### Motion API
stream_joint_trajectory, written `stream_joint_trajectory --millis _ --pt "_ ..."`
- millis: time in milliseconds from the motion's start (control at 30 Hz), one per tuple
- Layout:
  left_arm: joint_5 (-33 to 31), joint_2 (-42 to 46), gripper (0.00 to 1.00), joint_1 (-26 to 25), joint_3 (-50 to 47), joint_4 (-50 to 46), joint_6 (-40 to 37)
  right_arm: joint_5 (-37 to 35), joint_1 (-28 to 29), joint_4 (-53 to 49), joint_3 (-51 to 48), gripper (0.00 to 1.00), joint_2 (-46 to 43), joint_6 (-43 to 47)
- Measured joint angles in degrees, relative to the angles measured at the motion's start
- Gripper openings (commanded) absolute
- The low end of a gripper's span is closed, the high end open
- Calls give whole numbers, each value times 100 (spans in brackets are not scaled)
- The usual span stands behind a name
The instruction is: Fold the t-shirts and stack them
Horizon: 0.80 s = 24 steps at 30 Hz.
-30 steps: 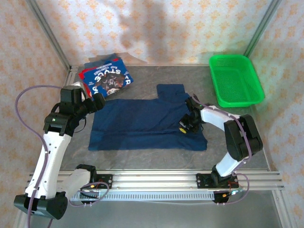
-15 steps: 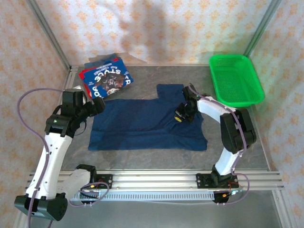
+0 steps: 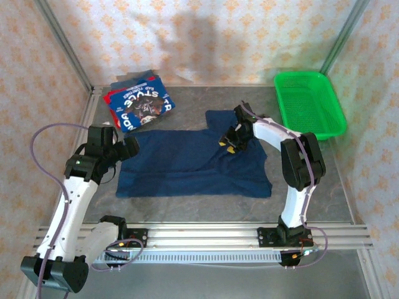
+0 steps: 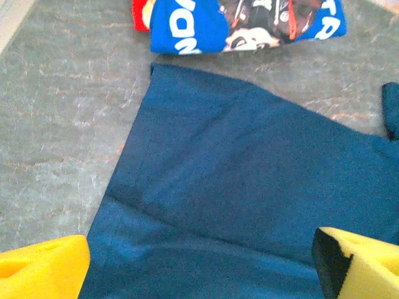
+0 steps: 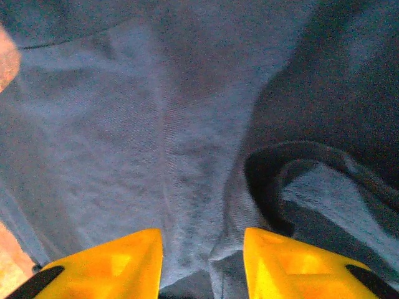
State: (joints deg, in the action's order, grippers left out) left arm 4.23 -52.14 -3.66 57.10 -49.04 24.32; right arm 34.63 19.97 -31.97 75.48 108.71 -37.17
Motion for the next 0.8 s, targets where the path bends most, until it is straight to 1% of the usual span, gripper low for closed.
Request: stream_joint_trajectory --millis 133,233,333,433,600,700,800 --pt "2 2 93 0 -245 50 96 20 2 9 24 46 -87 184" --pt "20 -7 93 0 -400 90 162 -37 -13 31 -46 47 -452 260" --pt "76 -79 93 0 -492 133 249 -79 -79 -55 -87 45 -981 273" --pt "140 -170 93 0 -566 258 284 -81 -157 -179 -81 40 -1215 302" --pt "195 -289 93 0 -597 391 284 -83 -72 -328 -101 33 -933 177" --pt "227 -315 93 0 -597 433 282 -133 44 -282 -273 27 -702 -24" --pt "240 -313 93 0 -597 450 282 -184 96 -273 -446 26 -551 -227"
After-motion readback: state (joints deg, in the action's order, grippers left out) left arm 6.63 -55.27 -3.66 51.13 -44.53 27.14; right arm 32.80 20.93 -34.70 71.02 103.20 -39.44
